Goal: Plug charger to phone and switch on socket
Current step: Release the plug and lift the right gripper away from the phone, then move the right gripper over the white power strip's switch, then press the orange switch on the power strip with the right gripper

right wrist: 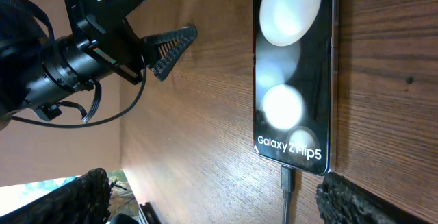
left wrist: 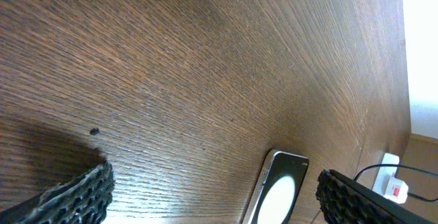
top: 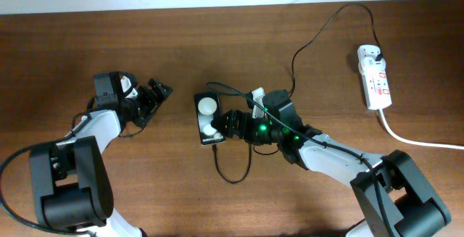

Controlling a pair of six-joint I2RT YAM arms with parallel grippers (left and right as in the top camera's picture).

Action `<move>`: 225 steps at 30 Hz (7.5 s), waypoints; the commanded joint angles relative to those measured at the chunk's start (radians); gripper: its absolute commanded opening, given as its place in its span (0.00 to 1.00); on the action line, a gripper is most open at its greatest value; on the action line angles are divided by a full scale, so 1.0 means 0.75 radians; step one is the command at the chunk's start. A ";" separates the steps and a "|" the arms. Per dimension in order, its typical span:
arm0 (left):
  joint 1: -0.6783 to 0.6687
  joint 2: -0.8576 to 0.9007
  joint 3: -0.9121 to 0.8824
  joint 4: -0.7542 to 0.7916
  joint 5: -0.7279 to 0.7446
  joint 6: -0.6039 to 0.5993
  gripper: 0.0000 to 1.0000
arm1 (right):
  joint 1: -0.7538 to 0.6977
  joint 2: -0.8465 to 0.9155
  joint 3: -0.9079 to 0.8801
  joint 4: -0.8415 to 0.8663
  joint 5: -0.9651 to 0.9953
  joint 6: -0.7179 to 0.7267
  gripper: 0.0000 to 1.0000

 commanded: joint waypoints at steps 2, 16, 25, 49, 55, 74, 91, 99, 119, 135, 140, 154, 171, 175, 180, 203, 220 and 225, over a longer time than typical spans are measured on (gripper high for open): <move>0.012 0.031 -0.029 -0.033 -0.078 0.007 0.99 | -0.007 -0.025 0.008 0.005 0.008 -0.019 0.99; 0.012 0.031 -0.029 -0.033 -0.078 0.007 0.99 | -0.009 -0.025 0.008 -0.072 0.237 -0.175 0.99; 0.012 0.031 -0.029 -0.033 -0.078 0.007 0.99 | -0.145 -0.289 0.153 -0.732 0.400 -0.331 0.99; 0.012 0.031 -0.029 -0.033 -0.078 0.007 0.99 | -0.241 -0.261 1.159 -2.046 0.935 -0.413 0.99; 0.012 0.031 -0.029 -0.033 -0.078 0.007 0.99 | -0.240 -0.256 1.159 -2.049 0.935 -0.414 0.99; 0.012 0.031 -0.029 -0.033 -0.078 0.007 0.99 | -0.607 0.338 1.158 -2.180 0.919 -0.318 0.99; 0.012 0.031 -0.029 -0.033 -0.078 0.007 0.99 | -0.691 0.304 1.346 -2.302 0.936 -0.304 0.99; 0.012 0.031 -0.029 -0.033 -0.078 0.007 0.99 | -0.987 0.305 1.357 -2.154 0.875 -0.196 0.99; 0.012 0.031 -0.029 -0.032 -0.078 0.007 0.99 | -1.141 0.651 1.357 -1.684 1.124 0.038 0.98; 0.012 0.031 -0.029 -0.032 -0.078 0.007 0.99 | -1.142 0.754 1.354 -1.552 1.070 0.038 0.99; 0.012 0.031 -0.029 -0.032 -0.078 0.007 0.99 | -1.148 0.806 1.354 -1.539 1.058 0.038 0.99; 0.012 0.031 -0.029 -0.032 -0.078 0.007 0.99 | -1.148 0.806 1.354 -1.578 0.703 -0.162 0.99; 0.012 0.031 -0.029 -0.032 -0.078 0.007 0.99 | -1.146 0.806 1.354 -1.610 0.614 -0.275 0.99; 0.012 0.031 -0.029 -0.032 -0.078 0.007 0.99 | -1.147 0.806 1.354 -1.614 0.619 -0.275 0.99; 0.012 0.031 -0.029 -0.032 -0.078 0.007 0.99 | -1.150 0.806 1.354 -1.655 0.618 -0.616 0.99; 0.012 0.031 -0.029 -0.032 -0.078 0.007 0.99 | -1.150 0.806 1.354 -1.629 0.775 -0.722 0.99; 0.012 0.033 -0.029 -0.037 -0.078 0.007 0.99 | -1.150 0.806 1.354 -1.629 0.775 -0.722 0.99; 0.012 0.036 -0.029 -0.039 -0.078 0.007 0.99 | -1.150 0.806 1.354 -1.629 0.775 -0.722 0.99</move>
